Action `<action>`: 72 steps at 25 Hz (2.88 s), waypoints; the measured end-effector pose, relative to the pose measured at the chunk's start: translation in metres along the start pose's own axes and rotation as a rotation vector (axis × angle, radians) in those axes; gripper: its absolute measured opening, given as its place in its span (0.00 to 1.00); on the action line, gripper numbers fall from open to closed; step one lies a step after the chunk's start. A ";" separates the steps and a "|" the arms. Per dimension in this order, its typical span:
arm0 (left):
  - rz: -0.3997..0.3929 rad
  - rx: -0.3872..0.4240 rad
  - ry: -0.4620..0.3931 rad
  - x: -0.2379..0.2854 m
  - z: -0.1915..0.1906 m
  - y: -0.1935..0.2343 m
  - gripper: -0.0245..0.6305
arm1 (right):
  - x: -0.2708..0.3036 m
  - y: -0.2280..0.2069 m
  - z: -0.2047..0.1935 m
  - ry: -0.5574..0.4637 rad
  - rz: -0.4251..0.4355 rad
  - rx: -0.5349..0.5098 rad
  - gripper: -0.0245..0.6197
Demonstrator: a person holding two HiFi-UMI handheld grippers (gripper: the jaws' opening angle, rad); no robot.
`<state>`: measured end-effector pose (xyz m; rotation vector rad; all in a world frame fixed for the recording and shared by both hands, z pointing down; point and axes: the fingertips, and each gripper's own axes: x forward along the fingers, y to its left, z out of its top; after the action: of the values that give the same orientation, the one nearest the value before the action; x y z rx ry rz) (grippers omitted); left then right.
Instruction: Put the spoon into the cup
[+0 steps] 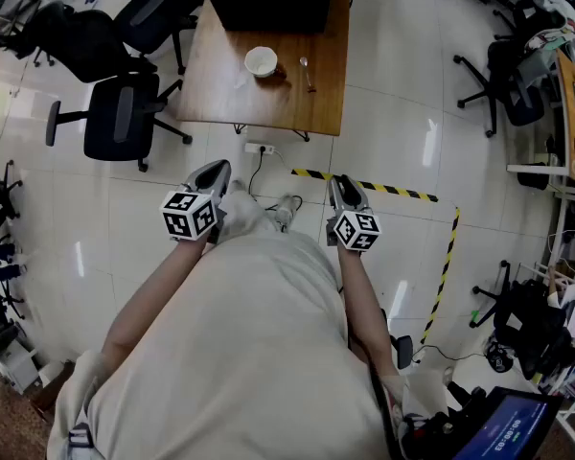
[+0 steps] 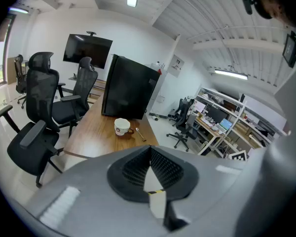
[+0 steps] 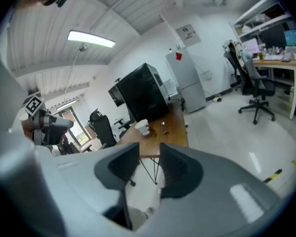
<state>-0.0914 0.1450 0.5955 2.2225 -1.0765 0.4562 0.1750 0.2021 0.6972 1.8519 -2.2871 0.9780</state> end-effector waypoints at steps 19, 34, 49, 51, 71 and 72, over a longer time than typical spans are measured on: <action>0.012 -0.024 -0.046 0.001 0.039 0.059 0.00 | 0.063 0.043 0.069 -0.009 0.017 -0.133 0.23; -0.192 0.071 -0.002 0.069 0.141 0.148 0.00 | 0.149 0.078 0.128 -0.077 -0.163 -0.030 0.23; -0.380 0.052 0.024 0.103 0.182 0.178 0.00 | 0.176 0.081 0.117 0.005 -0.325 -0.064 0.23; -0.385 0.053 0.022 0.107 0.188 0.181 0.00 | 0.177 0.077 0.116 0.024 -0.341 -0.064 0.23; -0.179 0.009 -0.094 0.141 0.244 0.176 0.00 | 0.277 -0.028 0.042 0.503 -0.211 -0.296 0.29; -0.168 0.013 -0.094 0.141 0.244 0.172 0.00 | 0.281 -0.034 0.037 0.530 -0.198 -0.310 0.29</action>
<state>-0.1328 -0.1799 0.5553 2.3423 -0.9257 0.2901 0.1375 -0.0629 0.7971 1.4437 -1.7865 0.8888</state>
